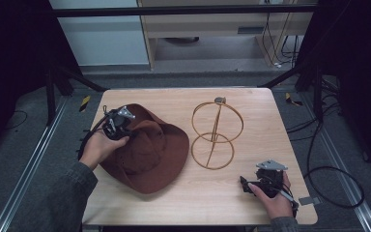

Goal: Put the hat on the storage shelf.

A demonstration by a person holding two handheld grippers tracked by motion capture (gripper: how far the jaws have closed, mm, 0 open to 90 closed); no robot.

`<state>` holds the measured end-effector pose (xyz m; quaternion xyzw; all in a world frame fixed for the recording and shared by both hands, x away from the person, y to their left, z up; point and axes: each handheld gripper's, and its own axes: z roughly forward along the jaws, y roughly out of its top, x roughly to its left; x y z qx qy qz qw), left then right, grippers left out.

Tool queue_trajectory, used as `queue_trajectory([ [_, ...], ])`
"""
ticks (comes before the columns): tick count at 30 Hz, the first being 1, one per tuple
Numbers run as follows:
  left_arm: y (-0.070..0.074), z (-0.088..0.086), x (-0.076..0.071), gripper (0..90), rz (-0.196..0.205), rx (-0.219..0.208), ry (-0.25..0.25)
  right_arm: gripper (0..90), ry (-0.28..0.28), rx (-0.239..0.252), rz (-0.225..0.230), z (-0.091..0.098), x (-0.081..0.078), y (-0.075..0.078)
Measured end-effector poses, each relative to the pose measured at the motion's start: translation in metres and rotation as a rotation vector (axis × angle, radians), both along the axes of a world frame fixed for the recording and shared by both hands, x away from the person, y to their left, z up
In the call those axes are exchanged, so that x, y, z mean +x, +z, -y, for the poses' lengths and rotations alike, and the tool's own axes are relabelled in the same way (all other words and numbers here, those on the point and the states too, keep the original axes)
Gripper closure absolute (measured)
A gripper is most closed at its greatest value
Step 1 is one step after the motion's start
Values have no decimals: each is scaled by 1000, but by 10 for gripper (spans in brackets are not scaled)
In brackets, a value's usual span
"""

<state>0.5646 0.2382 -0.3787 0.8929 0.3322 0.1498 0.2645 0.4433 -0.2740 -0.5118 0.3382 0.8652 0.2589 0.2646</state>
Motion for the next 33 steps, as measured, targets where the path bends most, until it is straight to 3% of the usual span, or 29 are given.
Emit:
queue_trajectory([
  [1, 4, 0, -1, 886, 6, -14, -2, 7, 0, 0, 0, 0, 0, 0],
  [6, 22, 1, -11, 885, 42, 2, -11, 7, 3, 5, -2, 0, 0, 0],
  [10, 42, 1, -21, 884, 62, -21, -17, 7, 5, 7, -3, 0, 0, 0],
  [15, 57, 1, -30, 881, 85, -12, -25, 7, 5, 8, -3, 0, 0, 0],
  [17, 67, -1, -36, 882, 100, -33, -26, 7, 6, 8, -3, 0, 0, 0],
  [24, 80, -5, -47, 881, 121, -24, -43, 7, 5, 7, -3, 0, 0, 0],
  [33, 96, -17, -61, 881, 164, -64, -59, 7, 4, 5, -2, 0, 0, 0],
])
